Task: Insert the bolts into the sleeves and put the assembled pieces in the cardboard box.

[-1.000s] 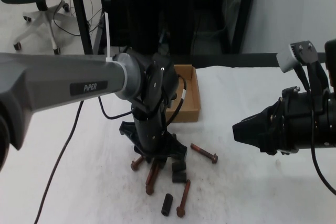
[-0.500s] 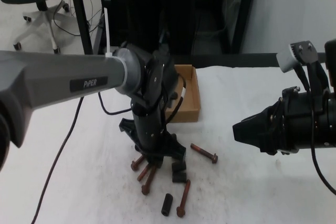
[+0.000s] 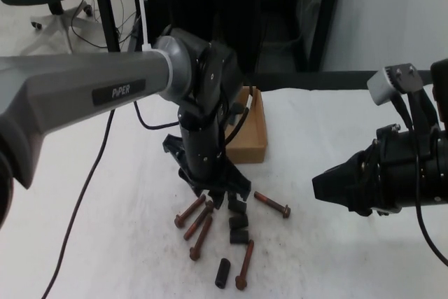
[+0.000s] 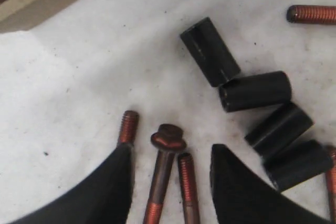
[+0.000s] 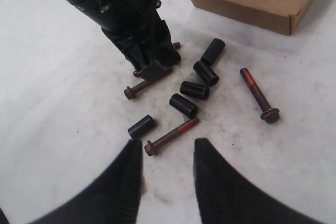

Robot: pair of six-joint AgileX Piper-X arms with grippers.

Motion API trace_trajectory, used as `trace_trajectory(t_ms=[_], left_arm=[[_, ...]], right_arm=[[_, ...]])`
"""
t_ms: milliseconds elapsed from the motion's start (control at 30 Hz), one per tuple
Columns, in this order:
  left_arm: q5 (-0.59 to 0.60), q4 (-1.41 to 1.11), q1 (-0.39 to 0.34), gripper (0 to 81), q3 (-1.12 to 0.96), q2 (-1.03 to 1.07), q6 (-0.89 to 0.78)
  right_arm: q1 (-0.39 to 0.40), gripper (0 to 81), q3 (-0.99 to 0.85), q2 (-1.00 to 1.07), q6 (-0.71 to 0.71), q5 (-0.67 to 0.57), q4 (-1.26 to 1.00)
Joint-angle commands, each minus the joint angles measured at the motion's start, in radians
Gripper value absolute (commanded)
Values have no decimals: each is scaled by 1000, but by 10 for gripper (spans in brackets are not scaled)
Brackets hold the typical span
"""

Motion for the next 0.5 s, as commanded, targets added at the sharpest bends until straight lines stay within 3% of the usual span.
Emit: trace_trajectory(t_ms=[0, 467], left_arm=[[-33, 32, 0, 414, 1, 0, 47], [-28, 12, 0, 376, 35, 5, 132]], right_arm=[[-2, 320, -7, -2, -13, -6, 5], [-2, 320, -7, -2, -26, 1, 5]])
